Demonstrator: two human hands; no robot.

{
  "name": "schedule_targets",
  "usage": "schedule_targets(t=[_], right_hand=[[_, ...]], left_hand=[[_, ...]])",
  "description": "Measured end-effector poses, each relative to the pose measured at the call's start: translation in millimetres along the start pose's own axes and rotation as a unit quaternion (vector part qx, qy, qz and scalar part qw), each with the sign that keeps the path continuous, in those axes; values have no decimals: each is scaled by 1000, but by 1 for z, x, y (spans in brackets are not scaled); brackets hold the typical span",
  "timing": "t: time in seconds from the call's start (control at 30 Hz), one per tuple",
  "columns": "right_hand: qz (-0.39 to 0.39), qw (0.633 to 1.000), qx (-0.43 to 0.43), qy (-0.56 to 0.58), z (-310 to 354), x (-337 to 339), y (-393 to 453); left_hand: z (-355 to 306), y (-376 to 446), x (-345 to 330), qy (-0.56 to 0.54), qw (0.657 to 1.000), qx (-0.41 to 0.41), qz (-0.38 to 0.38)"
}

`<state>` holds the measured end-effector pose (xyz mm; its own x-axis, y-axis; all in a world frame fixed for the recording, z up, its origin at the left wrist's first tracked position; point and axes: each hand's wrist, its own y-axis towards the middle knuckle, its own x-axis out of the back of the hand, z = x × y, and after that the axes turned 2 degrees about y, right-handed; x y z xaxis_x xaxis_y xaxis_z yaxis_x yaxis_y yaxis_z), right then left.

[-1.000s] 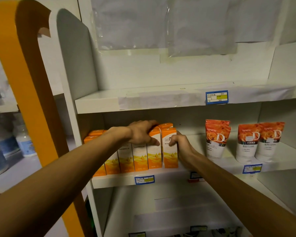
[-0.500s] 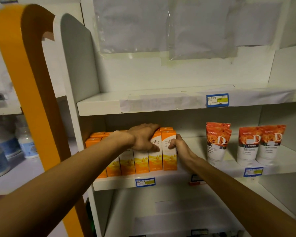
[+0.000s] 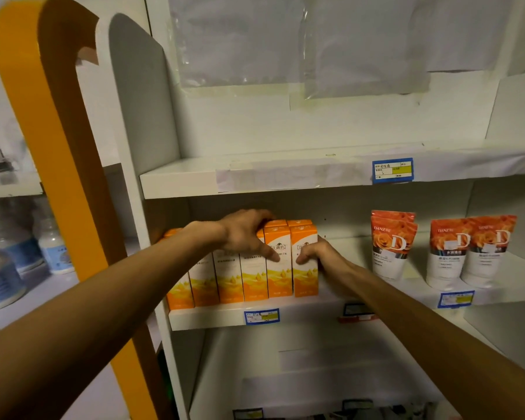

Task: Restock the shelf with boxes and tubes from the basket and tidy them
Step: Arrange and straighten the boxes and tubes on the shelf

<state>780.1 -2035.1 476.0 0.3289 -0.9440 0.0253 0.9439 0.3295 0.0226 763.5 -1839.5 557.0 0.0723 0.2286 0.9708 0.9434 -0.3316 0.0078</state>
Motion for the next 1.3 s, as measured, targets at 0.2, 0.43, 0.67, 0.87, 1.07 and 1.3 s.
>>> schedule_targets(t=[0.2,0.43,0.67,0.87,1.07,1.3], right_hand=[[58,996,-14,-59,-1,13,6],[111,993,-23,-41,-2,29,10],[117,993,-19,-21,-3,30,9],[114,992,-1,-47,-4,22,3],[102,994,-3,-46,-3,20,-1],[46,989,49,-135,37,23,-9]], left_hand=[[6,5,2,-78,997,7,19],[11,6,2,-130,991,3,34],[11,7,1,-132,991,6,30],[6,6,-1,-85,996,6,23],[2,2,2,-26,999,5,27],[23,-15,16,11,998,45,48]])
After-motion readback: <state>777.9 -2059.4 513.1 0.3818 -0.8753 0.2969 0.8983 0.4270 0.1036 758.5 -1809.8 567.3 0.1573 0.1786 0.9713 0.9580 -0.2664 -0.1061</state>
